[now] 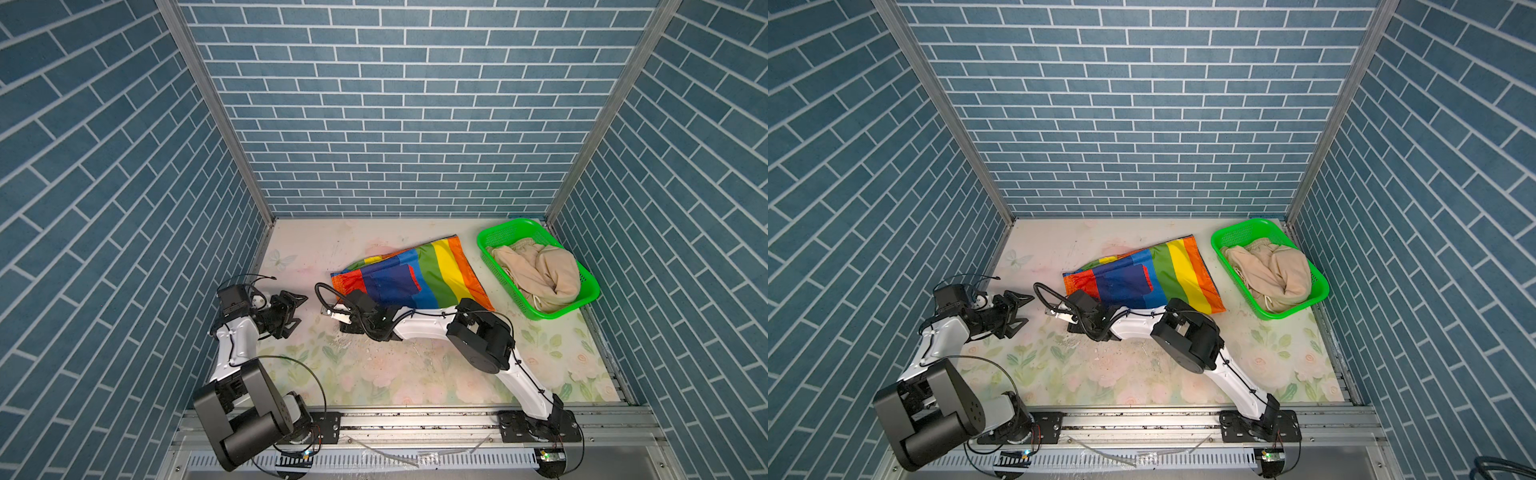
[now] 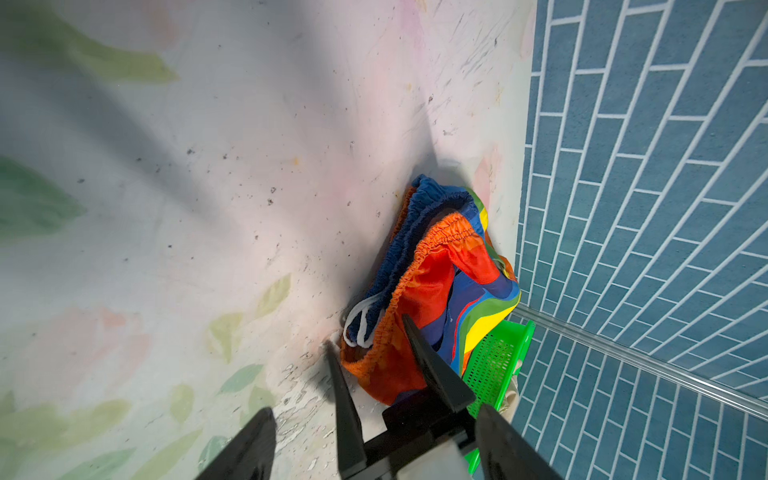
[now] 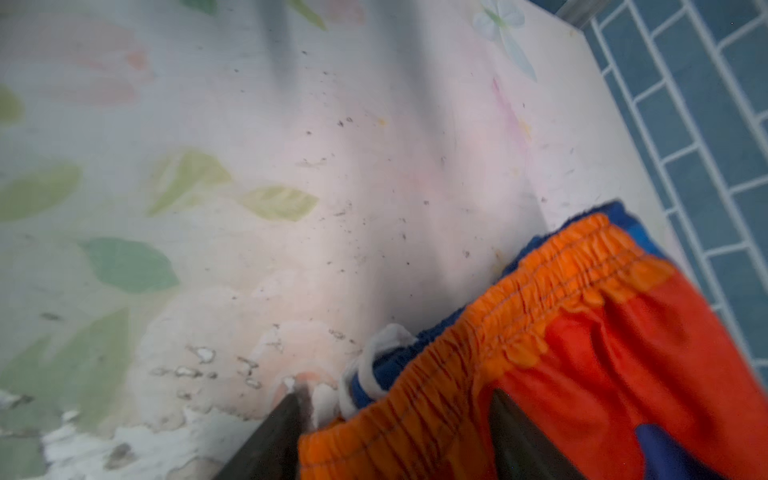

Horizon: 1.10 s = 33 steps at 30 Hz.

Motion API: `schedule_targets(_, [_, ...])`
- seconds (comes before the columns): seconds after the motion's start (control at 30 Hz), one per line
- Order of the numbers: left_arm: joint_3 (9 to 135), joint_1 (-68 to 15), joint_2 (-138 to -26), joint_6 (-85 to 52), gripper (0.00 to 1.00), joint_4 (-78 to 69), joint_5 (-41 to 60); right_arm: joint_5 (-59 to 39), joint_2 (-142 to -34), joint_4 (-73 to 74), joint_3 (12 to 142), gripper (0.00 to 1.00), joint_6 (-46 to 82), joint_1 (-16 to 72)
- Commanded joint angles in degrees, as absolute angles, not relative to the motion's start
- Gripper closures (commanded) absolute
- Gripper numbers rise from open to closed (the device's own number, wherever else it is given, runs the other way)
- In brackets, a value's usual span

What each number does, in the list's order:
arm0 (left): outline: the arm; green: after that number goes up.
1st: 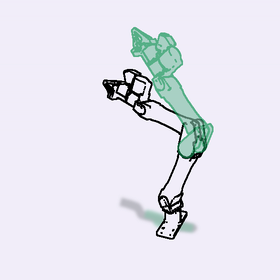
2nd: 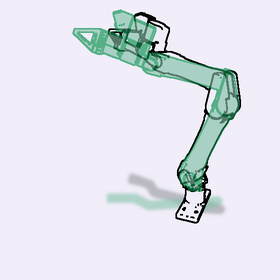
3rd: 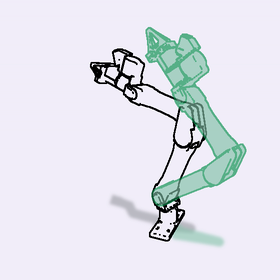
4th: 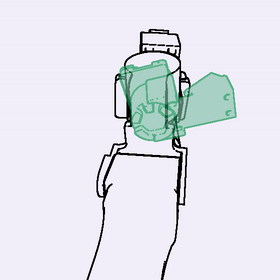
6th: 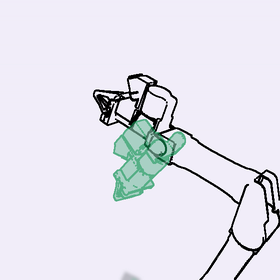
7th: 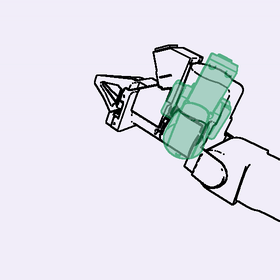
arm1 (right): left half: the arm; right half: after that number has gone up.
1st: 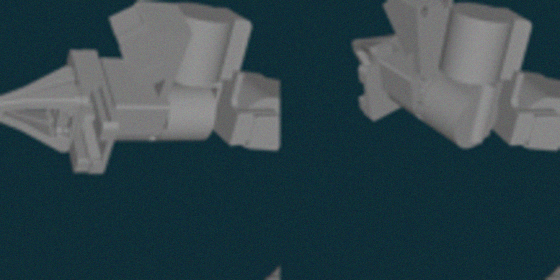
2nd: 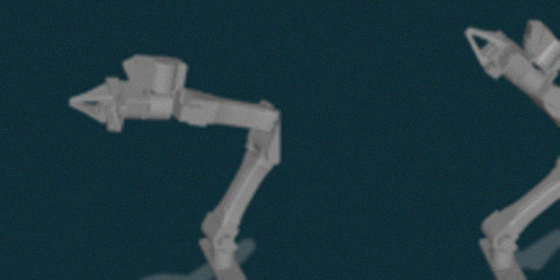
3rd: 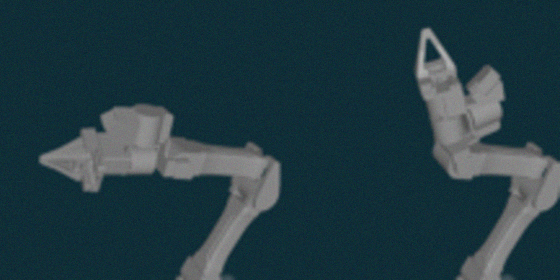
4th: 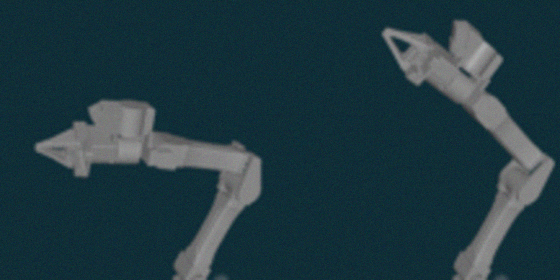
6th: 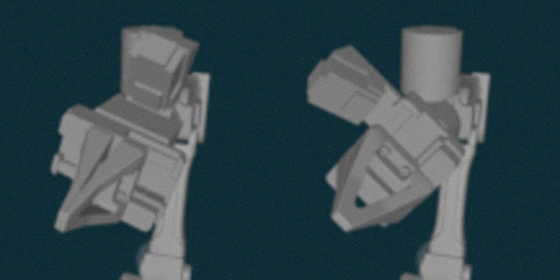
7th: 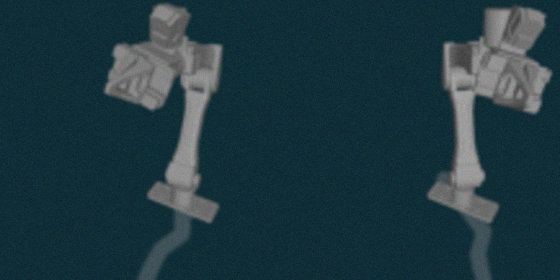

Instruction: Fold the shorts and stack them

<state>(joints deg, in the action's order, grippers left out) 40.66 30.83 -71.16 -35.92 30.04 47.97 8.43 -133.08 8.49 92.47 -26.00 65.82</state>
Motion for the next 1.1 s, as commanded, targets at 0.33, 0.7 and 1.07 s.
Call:
schedule_targets(0.33, [38.1, 16.4, -75.2, -43.0, 0.01, 15.9, 41.9, -7.7, -122.6, 9.7, 86.7, 0.98, -4.8, 62.2])
schedule_targets(0.7, [38.1, 5.3, -81.5, -54.0, 0.0, 0.1, 37.0, -15.5, -119.1, 17.6, 80.6, 1.0, 9.3, 59.4])
schedule_targets(1.07, [38.1, 0.2, -87.0, -57.8, 0.03, -6.2, 33.1, -16.0, -119.1, 20.6, 78.9, 1.0, 12.0, 58.9])
